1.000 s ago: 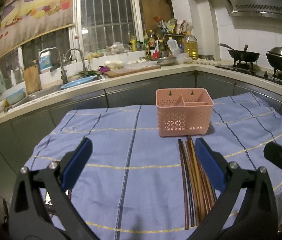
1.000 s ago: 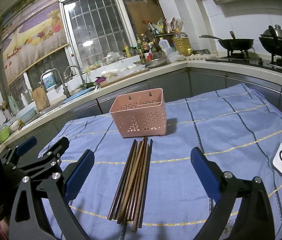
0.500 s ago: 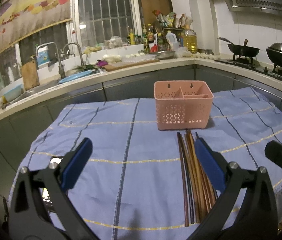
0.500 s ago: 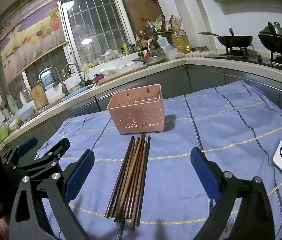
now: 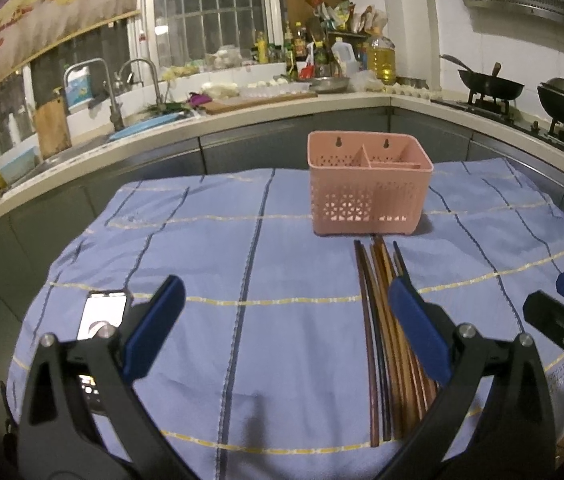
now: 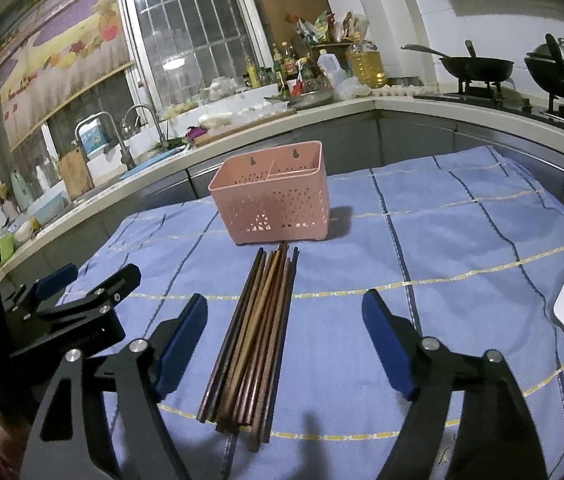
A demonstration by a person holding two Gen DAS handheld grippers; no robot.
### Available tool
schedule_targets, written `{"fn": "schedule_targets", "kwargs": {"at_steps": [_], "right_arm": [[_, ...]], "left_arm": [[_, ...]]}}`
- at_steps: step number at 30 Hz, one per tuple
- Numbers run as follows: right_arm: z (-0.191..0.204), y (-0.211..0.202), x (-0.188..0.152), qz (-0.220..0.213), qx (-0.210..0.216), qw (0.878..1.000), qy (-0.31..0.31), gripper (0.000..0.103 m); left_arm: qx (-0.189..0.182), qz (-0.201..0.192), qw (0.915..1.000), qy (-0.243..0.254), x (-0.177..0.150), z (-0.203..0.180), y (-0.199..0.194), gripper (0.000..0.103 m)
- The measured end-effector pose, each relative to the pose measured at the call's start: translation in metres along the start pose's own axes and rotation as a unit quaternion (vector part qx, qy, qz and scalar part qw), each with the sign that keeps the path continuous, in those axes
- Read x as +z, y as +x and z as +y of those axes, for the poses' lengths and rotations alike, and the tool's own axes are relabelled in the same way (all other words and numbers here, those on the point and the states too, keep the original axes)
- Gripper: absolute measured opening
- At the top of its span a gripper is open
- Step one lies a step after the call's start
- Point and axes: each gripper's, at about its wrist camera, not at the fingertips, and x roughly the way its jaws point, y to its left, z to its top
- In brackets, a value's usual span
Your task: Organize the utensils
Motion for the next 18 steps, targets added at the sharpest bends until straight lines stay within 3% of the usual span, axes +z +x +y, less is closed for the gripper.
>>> {"fn": "schedule_targets", "kwargs": {"at_steps": [12,15,18], "right_arm": [[-0.006,0.017,-0.009,0.045,-0.013,0.999,-0.006,0.070],[-0.008,0.023,-0.013,0.062,-0.017,0.998,-0.012,0.067],[-0.010,0.031,-0.017,0.078,-0.016,0.997,-0.017,0.063]], "left_arm": [[-0.009,0.035,0.9994,-0.001,-0.004,-0.001,0.018,0.098],[-0.023,0.049,0.9985,-0.003,-0.006,0.000,0.023,0.097],[-0.061,0.079,0.9950,-0.010,-0.010,0.003,0.033,0.088]]}}
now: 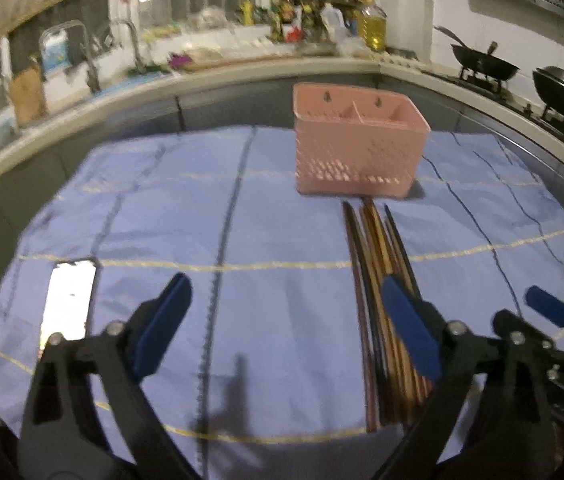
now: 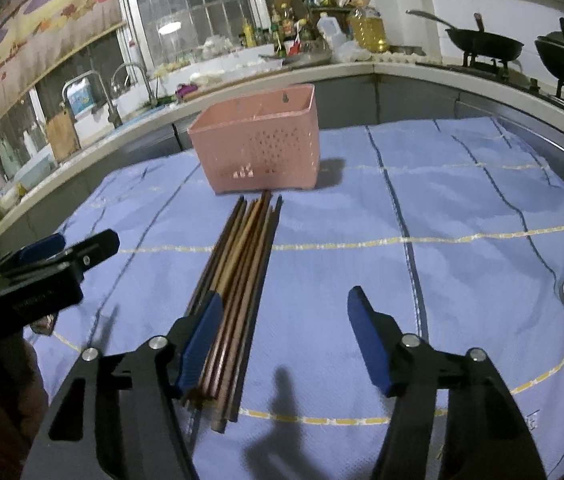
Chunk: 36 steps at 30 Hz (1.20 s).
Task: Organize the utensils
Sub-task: 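Lower the left tool onto one dark chopstick and close it while the right tool grasps another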
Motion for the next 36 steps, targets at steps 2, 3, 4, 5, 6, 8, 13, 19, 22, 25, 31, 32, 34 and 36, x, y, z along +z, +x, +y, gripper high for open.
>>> {"fn": "schedule_targets", "kwargs": {"at_steps": [2,3,4,5,6,8,13,19,22,25,31,32,34,36], "right_arm": [[0.002,0.006,-0.003,0.013,0.001,1.000,-0.010,0.060],[0.003,0.008,-0.003,0.017,0.001,1.000,-0.014,0.059],[0.006,0.012,-0.005,0.023,0.001,1.000,-0.022,0.057],[0.007,0.014,-0.006,0.027,0.000,0.999,-0.028,0.057],[0.009,0.017,-0.007,0.032,-0.001,0.999,-0.036,0.055],[0.013,0.024,-0.011,0.045,-0.006,0.998,-0.053,0.052],[0.016,0.038,-0.022,0.067,-0.020,0.994,-0.079,0.048],[0.018,0.048,-0.028,0.074,-0.032,0.992,-0.099,0.048],[0.020,0.048,-0.028,0.070,-0.034,0.992,-0.103,0.048],[0.017,0.046,-0.025,0.064,-0.031,0.993,-0.089,0.048],[0.018,0.044,-0.020,0.061,-0.017,0.995,-0.082,0.048],[0.019,0.046,-0.021,0.065,-0.013,0.994,-0.083,0.048],[0.022,0.048,-0.022,0.065,-0.010,0.994,-0.088,0.048],[0.026,0.049,-0.022,0.061,-0.017,0.993,-0.099,0.048]], "left_arm": [[-0.027,0.023,0.9993,-0.008,-0.003,0.003,0.008,0.081],[-0.039,0.036,0.9986,-0.010,-0.004,0.003,0.013,0.077],[-0.048,0.043,0.9979,-0.010,-0.006,0.003,0.016,0.075],[-0.060,0.053,0.9968,-0.010,-0.008,0.001,0.020,0.071],[-0.067,0.058,0.9961,-0.008,-0.010,0.000,0.022,0.067],[-0.076,0.070,0.9946,0.001,-0.014,-0.005,0.028,0.061],[-0.089,0.096,0.9912,0.020,-0.022,-0.017,0.042,0.051],[-0.083,0.112,0.9897,0.033,-0.029,-0.021,0.056,0.049],[-0.076,0.117,0.9894,0.039,-0.031,-0.022,0.061,0.049],[-0.069,0.115,0.9898,0.049,-0.032,-0.025,0.063,0.049],[-0.059,0.110,0.9900,0.065,-0.032,-0.029,0.064,0.049],[-0.055,0.109,0.9902,0.069,-0.031,-0.031,0.065,0.049],[-0.044,0.111,0.9900,0.075,-0.032,-0.033,0.068,0.049],[-0.032,0.103,0.9905,0.085,-0.032,-0.036,0.068,0.049]]}}
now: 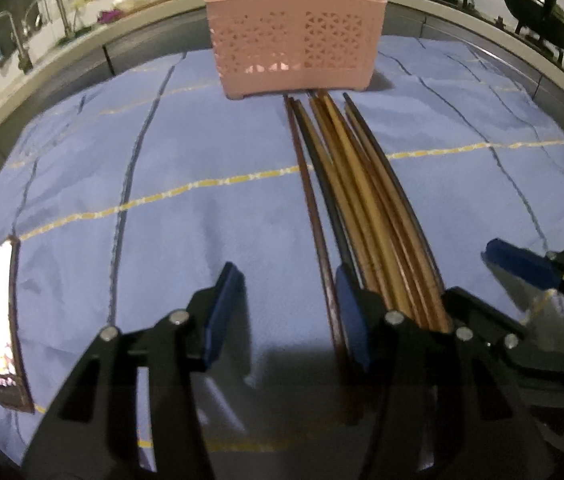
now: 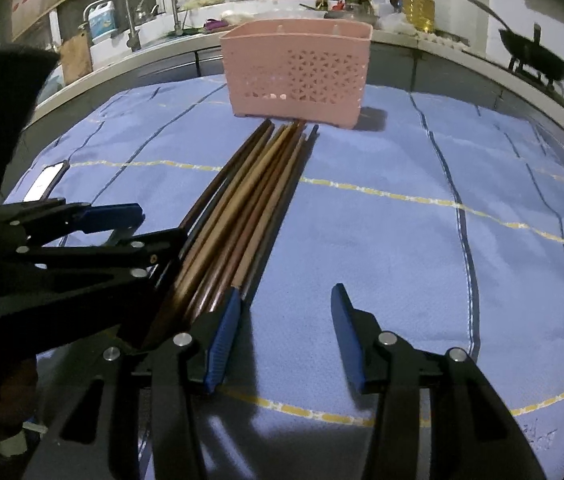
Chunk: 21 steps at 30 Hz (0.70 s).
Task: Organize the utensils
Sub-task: 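Lower the left tool onto one dark chopstick and close it while the right tool grasps another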
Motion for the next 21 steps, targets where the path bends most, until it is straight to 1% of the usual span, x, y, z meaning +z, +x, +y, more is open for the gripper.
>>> {"fn": "schedule_targets", "kwargs": {"at_steps": [4,6,10,14,17,19,20,21], "right_arm": [[-0.004,0.001,0.001,0.001,-0.011,1.000,0.004,0.048],[-0.006,0.003,0.002,0.005,-0.003,1.000,0.014,0.048],[0.001,0.003,0.004,0.004,0.001,1.000,-0.001,0.048],[0.002,0.004,0.004,0.001,-0.005,1.000,-0.002,0.048],[0.001,0.010,0.002,0.012,-0.003,1.000,0.001,0.048],[0.003,0.011,0.001,0.002,-0.010,1.000,-0.009,0.048],[0.002,0.011,0.001,0.000,-0.011,1.000,-0.013,0.048],[0.000,0.011,0.002,-0.003,-0.008,1.000,-0.012,0.041]], "left_arm": [[0.002,0.001,1.0000,-0.002,0.002,0.003,0.000,0.049],[0.003,0.001,1.0000,-0.004,0.001,0.004,0.001,0.049],[0.010,-0.001,0.9999,0.001,0.002,0.000,0.000,0.049],[0.011,0.001,0.9999,-0.001,0.001,0.003,0.000,0.049],[0.010,0.001,0.9999,-0.004,0.001,0.004,0.000,0.049],[0.012,0.000,0.9999,-0.003,0.000,0.003,0.000,0.049],[0.013,0.000,0.9999,-0.002,0.000,0.003,0.000,0.049],[0.013,-0.001,0.9999,-0.002,0.000,0.003,0.000,0.049]]}}
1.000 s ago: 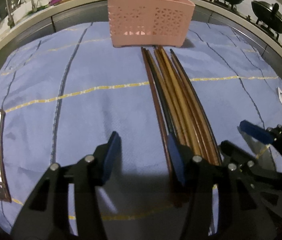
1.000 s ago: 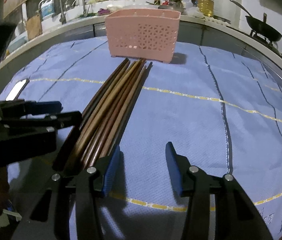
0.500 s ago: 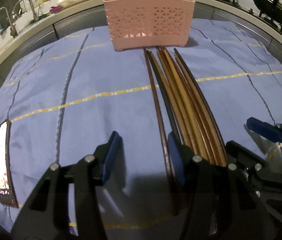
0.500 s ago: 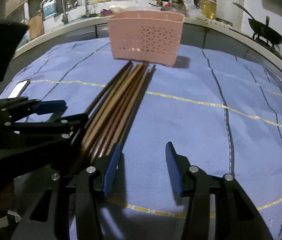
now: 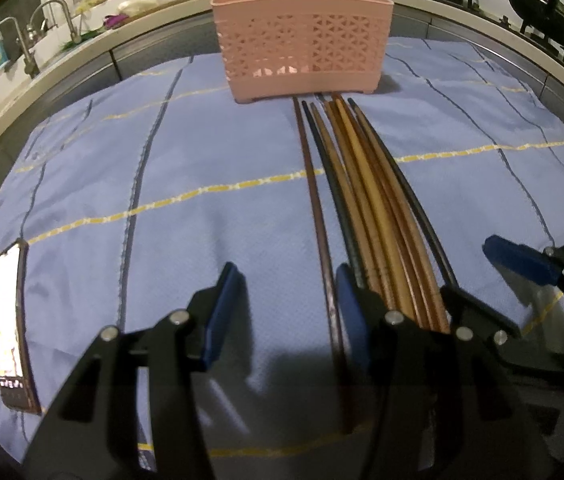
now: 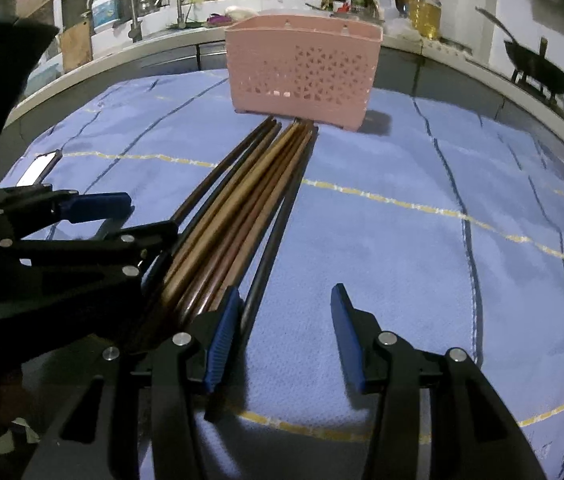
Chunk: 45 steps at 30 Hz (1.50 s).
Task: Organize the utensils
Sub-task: 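Lower the left tool onto one dark chopstick and close it while the right tool grasps another, then lift the held chopsticks with both tools and carry them over the pink basket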
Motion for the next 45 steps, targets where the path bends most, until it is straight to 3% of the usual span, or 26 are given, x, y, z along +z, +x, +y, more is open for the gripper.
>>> {"fn": "schedule_targets", "kwargs": {"at_steps": [1,3,4,6,7,16,19,25,32,33,35,36,40,45], "right_arm": [[-0.003,0.000,0.000,0.000,-0.001,1.000,0.003,0.030],[-0.008,-0.001,0.000,0.001,-0.009,1.000,0.008,0.018],[-0.012,-0.002,-0.001,0.002,-0.012,1.000,0.012,0.014],[-0.020,-0.004,-0.004,0.004,-0.016,1.000,0.019,0.013],[-0.024,-0.006,-0.006,0.006,-0.020,1.000,0.020,0.013],[-0.041,-0.026,-0.029,0.036,-0.015,0.999,0.011,0.014],[-0.042,-0.021,-0.021,0.051,-0.004,0.999,0.001,0.016],[-0.049,0.011,0.019,0.070,0.023,0.997,-0.002,0.034],[-0.056,0.064,0.089,0.091,0.038,0.995,-0.007,0.035],[-0.056,0.070,0.097,0.093,0.040,0.995,-0.010,0.035],[-0.053,0.080,0.109,0.091,0.056,0.994,-0.021,0.016],[-0.054,0.084,0.114,0.097,0.068,0.993,-0.010,0.006],[-0.064,0.073,0.116,0.083,0.093,0.992,0.016,0.005],[-0.082,0.015,0.114,-0.014,0.126,0.991,0.038,0.005]], "left_arm": [[0.000,0.000,1.0000,0.000,0.000,0.000,0.000,0.049],[-0.010,-0.002,1.0000,-0.001,0.001,0.001,0.000,0.034],[-0.012,-0.003,0.9999,-0.002,0.001,0.002,0.000,0.029],[-0.018,-0.002,0.9998,-0.003,0.002,0.005,0.000,0.007],[-0.020,-0.001,0.9998,-0.003,0.001,0.006,0.000,0.006],[-0.049,0.021,0.9986,-0.009,-0.018,0.026,-0.012,0.006],[-0.065,0.033,0.9973,-0.011,-0.013,0.029,-0.011,0.012],[-0.045,0.034,0.9983,0.009,0.022,0.025,0.013,0.017],[-0.045,0.046,0.9978,0.016,0.071,0.022,0.042,0.018],[-0.044,0.044,0.9979,0.020,0.079,0.020,0.046,0.017],[-0.050,0.038,0.9977,0.024,0.084,0.017,0.051,0.005],[-0.050,0.035,0.9978,0.024,0.087,0.015,0.053,0.005],[-0.070,0.025,0.9972,0.011,0.092,0.019,0.043,0.004],[-0.114,-0.064,0.9914,-0.007,0.099,0.031,-0.024,0.004]]}}
